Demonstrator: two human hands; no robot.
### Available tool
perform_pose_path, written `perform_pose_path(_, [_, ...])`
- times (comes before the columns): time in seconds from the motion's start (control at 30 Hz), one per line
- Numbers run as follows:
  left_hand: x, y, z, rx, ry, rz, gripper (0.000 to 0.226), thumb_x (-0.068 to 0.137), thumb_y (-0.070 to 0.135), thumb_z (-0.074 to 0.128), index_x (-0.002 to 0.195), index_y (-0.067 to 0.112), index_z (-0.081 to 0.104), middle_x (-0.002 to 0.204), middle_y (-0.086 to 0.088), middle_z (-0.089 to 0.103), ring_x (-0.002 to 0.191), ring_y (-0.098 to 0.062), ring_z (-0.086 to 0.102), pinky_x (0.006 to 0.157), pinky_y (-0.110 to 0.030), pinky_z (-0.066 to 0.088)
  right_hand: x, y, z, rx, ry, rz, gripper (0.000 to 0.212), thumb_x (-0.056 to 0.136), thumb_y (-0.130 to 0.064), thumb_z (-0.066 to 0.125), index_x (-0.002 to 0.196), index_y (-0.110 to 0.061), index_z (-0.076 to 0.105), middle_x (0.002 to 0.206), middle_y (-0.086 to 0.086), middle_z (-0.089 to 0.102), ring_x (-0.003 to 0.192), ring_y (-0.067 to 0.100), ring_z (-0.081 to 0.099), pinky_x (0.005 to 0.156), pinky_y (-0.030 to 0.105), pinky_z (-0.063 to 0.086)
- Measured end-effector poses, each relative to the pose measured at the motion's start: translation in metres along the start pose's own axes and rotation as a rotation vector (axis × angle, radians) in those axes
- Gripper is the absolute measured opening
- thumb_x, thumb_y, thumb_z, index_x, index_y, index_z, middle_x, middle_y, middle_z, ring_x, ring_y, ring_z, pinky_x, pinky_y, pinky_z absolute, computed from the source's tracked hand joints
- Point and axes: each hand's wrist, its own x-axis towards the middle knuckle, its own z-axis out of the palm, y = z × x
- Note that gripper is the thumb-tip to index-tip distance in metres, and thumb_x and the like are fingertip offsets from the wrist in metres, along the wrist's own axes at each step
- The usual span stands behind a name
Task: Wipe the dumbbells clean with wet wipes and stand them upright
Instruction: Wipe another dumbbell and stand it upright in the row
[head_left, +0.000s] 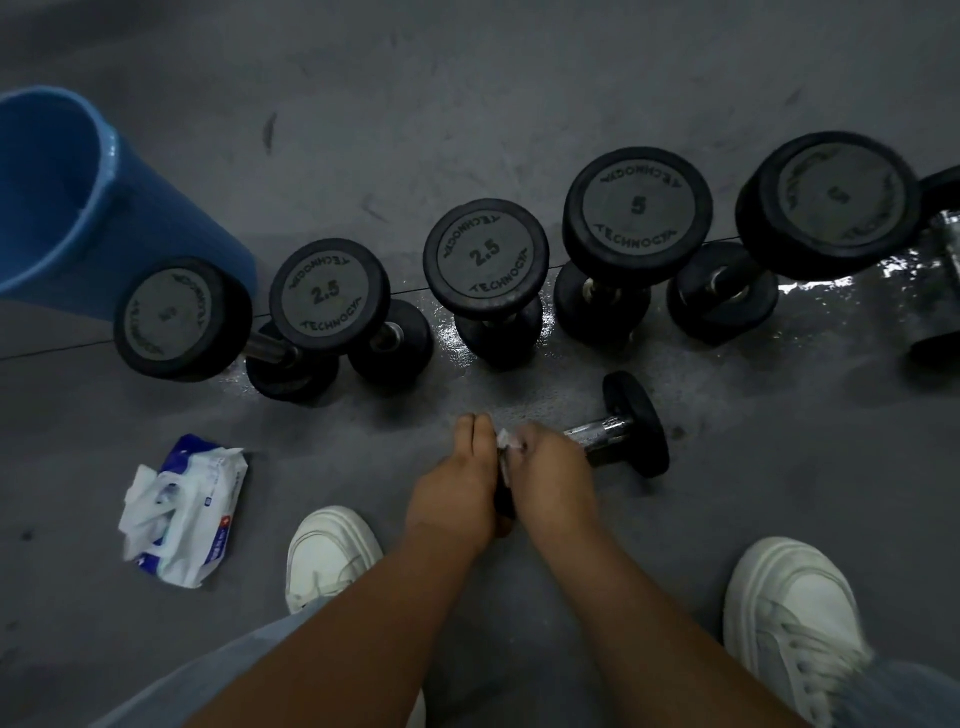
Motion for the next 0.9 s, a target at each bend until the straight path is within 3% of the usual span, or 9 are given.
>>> perform_pose_path(0.13, [0.001, -0.001, 0.002, -0.009, 0.001, 0.006, 0.103, 0.069, 0.039, 0.08, 0.146, 0.02, 0.014, 0.156, 0.001, 0.013, 0.091, -0.027, 0.066, 0.065, -0.034, 0.046, -0.01, 0.011, 0.009, -0.084, -0.162, 0.103, 0.021, 0.094, -0.03, 0.048, 0.092, -0.015, 0.063, 0.092, 0.007, 0.069, 0.091, 0.026, 0.065, 0.073, 0.029, 0.048])
perform_pose_path(0.2, [0.002, -0.002, 0.002, -0.028, -0.012, 0.003, 0.104, 0.064, 0.04, 0.082, 0.143, 0.02, 0.017, 0.152, 0.001, 0.018, 0.09, -0.027, 0.066, 0.065, -0.034, 0.048, -0.014, 0.021, 0.012, 0.032, -0.16, 0.173, 0.024, 0.093, -0.034, 0.052, 0.089, -0.015, 0.067, 0.085, 0.003, 0.07, 0.084, 0.021, 0.066, 0.066, 0.024, 0.045])
perform_pose_path(0.33, [0.002, 0.0, 0.0, -0.006, -0.012, -0.006, 0.102, 0.067, 0.043, 0.079, 0.145, 0.021, 0.017, 0.154, 0.0, 0.017, 0.093, -0.027, 0.066, 0.069, -0.033, 0.048, -0.005, 0.017, 0.022, 0.538, -0.183, 0.628, 0.016, 0.09, -0.014, 0.06, 0.08, -0.008, 0.071, 0.071, 0.008, 0.068, 0.066, 0.016, 0.062, 0.05, 0.021, 0.04])
perform_pose_path(0.43, [0.001, 0.002, -0.003, 0.005, -0.03, -0.011, 0.106, 0.068, 0.042, 0.079, 0.147, 0.02, 0.013, 0.155, 0.001, 0.014, 0.097, -0.027, 0.065, 0.073, -0.035, 0.05, -0.005, 0.018, 0.018, 1.199, -0.214, 0.962, 0.016, 0.09, 0.0, 0.054, 0.079, -0.007, 0.064, 0.049, -0.001, 0.063, 0.036, 0.001, 0.051, 0.033, 0.01, 0.031])
perform_pose_path(0.53, [0.001, 0.003, -0.006, 0.002, -0.032, -0.009, 0.104, 0.069, 0.042, 0.079, 0.147, 0.019, 0.014, 0.155, 0.0, 0.015, 0.098, -0.027, 0.065, 0.073, -0.034, 0.048, -0.013, 0.023, 0.018, 1.52, -0.2, 1.011, 0.009, 0.091, -0.004, 0.057, 0.094, -0.007, 0.065, 0.059, 0.001, 0.062, 0.037, 0.0, 0.05, 0.033, 0.01, 0.033])
perform_pose_path(0.63, [0.0, 0.003, -0.005, -0.001, -0.025, -0.012, 0.103, 0.072, 0.046, 0.077, 0.148, 0.017, 0.014, 0.155, -0.001, 0.014, 0.1, -0.027, 0.064, 0.072, -0.034, 0.047, -0.011, 0.014, 0.026, 1.273, -0.184, 0.958, 0.014, 0.09, -0.002, 0.052, 0.09, -0.006, 0.065, 0.055, 0.0, 0.053, 0.033, 0.0, 0.043, 0.033, 0.011, 0.03])
perform_pose_path(0.77, [0.001, 0.0, -0.002, -0.054, -0.015, 0.002, 0.094, 0.071, 0.039, 0.078, 0.143, 0.019, 0.021, 0.148, -0.001, 0.024, 0.092, -0.027, 0.065, 0.064, -0.032, 0.042, 0.001, 0.009, -0.002, 0.772, -0.305, 0.583, 0.02, 0.087, -0.017, 0.065, 0.068, -0.013, 0.059, 0.049, 0.002, 0.051, 0.035, 0.008, 0.04, 0.036, 0.015, 0.029])
perform_pose_path(0.83, [0.001, 0.0, -0.002, -0.048, -0.013, -0.005, 0.095, 0.071, 0.036, 0.078, 0.144, 0.019, 0.02, 0.149, -0.001, 0.023, 0.093, -0.027, 0.065, 0.064, -0.032, 0.042, 0.007, 0.009, -0.013, 0.607, -0.242, 0.418, 0.019, 0.084, -0.024, 0.069, 0.07, -0.015, 0.061, 0.058, 0.002, 0.06, 0.049, 0.014, 0.054, 0.042, 0.022, 0.04])
perform_pose_path(0.9, [0.001, 0.0, -0.003, -0.02, -0.026, 0.001, 0.102, 0.069, 0.035, 0.081, 0.146, 0.017, 0.017, 0.151, 0.0, 0.018, 0.096, -0.027, 0.065, 0.067, -0.034, 0.045, 0.009, 0.004, -0.013, 0.248, -0.093, 0.242, 0.018, 0.087, -0.033, 0.063, 0.079, -0.018, 0.056, 0.073, 0.004, 0.066, 0.071, 0.026, 0.063, 0.06, 0.03, 0.048])
